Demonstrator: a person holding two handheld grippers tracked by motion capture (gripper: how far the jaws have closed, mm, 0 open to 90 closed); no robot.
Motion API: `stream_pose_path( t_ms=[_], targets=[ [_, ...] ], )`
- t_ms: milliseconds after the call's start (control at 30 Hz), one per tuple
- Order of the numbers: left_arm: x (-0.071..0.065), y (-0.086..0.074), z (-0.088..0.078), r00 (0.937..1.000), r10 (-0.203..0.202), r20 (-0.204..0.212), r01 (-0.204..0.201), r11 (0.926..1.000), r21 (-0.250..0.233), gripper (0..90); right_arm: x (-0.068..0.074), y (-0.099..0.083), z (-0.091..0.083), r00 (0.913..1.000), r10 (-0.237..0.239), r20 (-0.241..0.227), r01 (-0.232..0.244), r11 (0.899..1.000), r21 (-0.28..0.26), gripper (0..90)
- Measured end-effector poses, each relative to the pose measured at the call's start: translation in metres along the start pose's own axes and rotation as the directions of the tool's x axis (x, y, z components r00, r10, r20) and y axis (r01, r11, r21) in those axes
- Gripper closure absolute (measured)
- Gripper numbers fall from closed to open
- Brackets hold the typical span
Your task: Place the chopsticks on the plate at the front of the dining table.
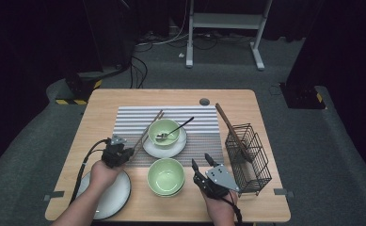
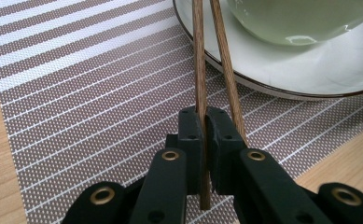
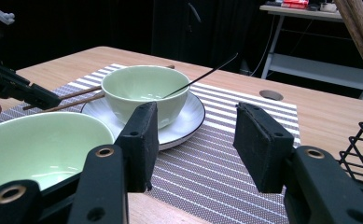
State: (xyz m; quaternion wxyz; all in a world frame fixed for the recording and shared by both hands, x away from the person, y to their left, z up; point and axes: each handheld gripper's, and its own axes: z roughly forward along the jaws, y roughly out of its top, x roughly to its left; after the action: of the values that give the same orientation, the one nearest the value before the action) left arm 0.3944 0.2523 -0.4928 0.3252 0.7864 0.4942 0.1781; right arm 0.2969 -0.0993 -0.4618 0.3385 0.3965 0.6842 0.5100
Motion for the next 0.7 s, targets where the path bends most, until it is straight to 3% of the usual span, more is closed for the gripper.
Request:
stream_pose_path(
  t_ms=[700],
  targets=[
    [0.0001,0.0001,-0.0008,0.9998,-0.006,0.019,0.005,0.9999,0.008,83.3,0.0021,-0.0002,0.0015,1.0,-0.005,-0.006,0.005,1.0,0.002,49.7]
  ],
)
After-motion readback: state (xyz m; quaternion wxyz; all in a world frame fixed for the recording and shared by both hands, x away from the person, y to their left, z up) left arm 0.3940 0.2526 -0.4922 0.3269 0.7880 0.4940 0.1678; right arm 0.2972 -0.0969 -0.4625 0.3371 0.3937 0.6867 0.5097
